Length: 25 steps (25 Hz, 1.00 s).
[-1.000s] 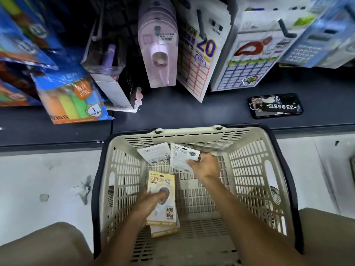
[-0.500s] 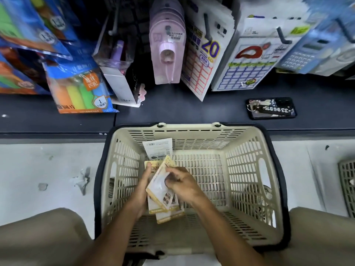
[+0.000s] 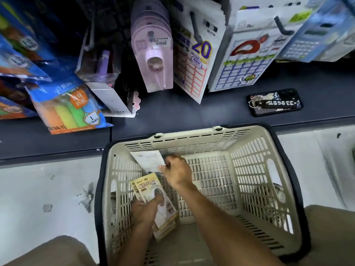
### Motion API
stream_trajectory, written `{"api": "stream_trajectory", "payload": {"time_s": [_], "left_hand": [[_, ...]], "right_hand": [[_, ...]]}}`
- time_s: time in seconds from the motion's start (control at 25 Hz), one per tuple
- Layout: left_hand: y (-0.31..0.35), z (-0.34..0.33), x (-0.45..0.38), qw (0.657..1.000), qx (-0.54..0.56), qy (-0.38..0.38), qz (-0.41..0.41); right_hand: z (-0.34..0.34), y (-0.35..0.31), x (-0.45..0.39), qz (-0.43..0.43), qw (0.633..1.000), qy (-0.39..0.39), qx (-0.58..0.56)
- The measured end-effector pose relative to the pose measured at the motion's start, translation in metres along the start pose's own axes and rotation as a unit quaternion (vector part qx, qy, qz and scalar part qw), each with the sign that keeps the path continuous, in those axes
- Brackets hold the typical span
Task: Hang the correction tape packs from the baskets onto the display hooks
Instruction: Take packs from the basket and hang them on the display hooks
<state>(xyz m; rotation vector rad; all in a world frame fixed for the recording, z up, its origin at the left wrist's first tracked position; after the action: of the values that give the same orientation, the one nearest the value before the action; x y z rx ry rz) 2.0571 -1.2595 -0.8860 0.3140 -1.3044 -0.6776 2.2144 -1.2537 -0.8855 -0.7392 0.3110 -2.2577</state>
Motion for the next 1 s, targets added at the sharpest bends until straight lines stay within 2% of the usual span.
{"api": "stream_trajectory", "payload": {"time_s": [0.08, 0.12, 0.28, 0.4, 0.52, 0.6, 0.68, 0.76, 0.84, 0.88, 0.92, 0.96, 1.0], "left_hand": [[0.003, 0.001, -0.002, 1.0, 0.003, -0.012, 0.003], [0.006, 0.001, -0.001, 1.0, 0.001, -0.019, 0.007], [0.033, -0.005, 0.01, 0.995, -0.04, -0.093, 0.007], [0.062, -0.025, 0.042, 0.975, 0.003, -0.22, 0.02], [0.082, -0.045, 0.098, 0.933, 0.106, -0.341, 0.038], [0.099, -0.051, 0.13, 0.903, 0.18, -0.39, 0.026], [0.12, -0.051, 0.164, 0.876, 0.23, -0.424, 0.0], [0.143, -0.05, 0.202, 0.859, 0.243, -0.449, -0.028], [0.167, -0.055, 0.243, 0.846, 0.231, -0.477, -0.057], [0.177, -0.058, 0.262, 0.844, 0.226, -0.48, -0.078], [0.188, -0.061, 0.279, 0.846, 0.22, -0.474, -0.106], [0.197, -0.061, 0.295, 0.848, 0.216, -0.465, -0.135], [0.208, -0.061, 0.308, 0.849, 0.215, -0.455, -0.163]], "right_hand": [[0.01, 0.009, 0.009, 0.107, 0.994, -0.005, 0.007], [0.022, 0.019, 0.016, 0.127, 0.992, 0.0, -0.008], [0.096, 0.064, 0.052, 0.118, 0.976, 0.053, -0.175], [0.154, 0.075, 0.083, 0.193, 0.962, 0.086, -0.175], [0.2, 0.072, 0.11, 0.248, 0.95, 0.113, -0.151], [0.236, 0.068, 0.124, 0.257, 0.939, 0.18, -0.139], [0.277, 0.068, 0.137, 0.259, 0.918, 0.284, -0.092], [0.317, 0.061, 0.156, 0.283, 0.884, 0.372, -0.023], [0.351, 0.052, 0.18, 0.296, 0.863, 0.408, 0.02], [0.364, 0.049, 0.189, 0.288, 0.87, 0.4, -0.007], [0.38, 0.047, 0.2, 0.255, 0.893, 0.36, -0.096], [0.396, 0.043, 0.21, 0.211, 0.908, 0.283, -0.226], [0.409, 0.04, 0.216, 0.167, 0.908, 0.19, -0.334]]}}
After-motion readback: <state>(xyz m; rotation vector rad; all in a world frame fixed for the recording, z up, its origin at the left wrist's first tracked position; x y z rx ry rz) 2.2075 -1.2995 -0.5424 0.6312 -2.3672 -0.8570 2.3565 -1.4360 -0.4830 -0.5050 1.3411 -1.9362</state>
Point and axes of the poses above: each hand's wrist, its own x-axis away from the middle knuckle, its own z-axis out of the back of the hand, y = z × x, the point moved 2 cm from there along -x, towards the middle knuckle, and after that the axes turned 10 degrees about x, right-handed, at the moved point
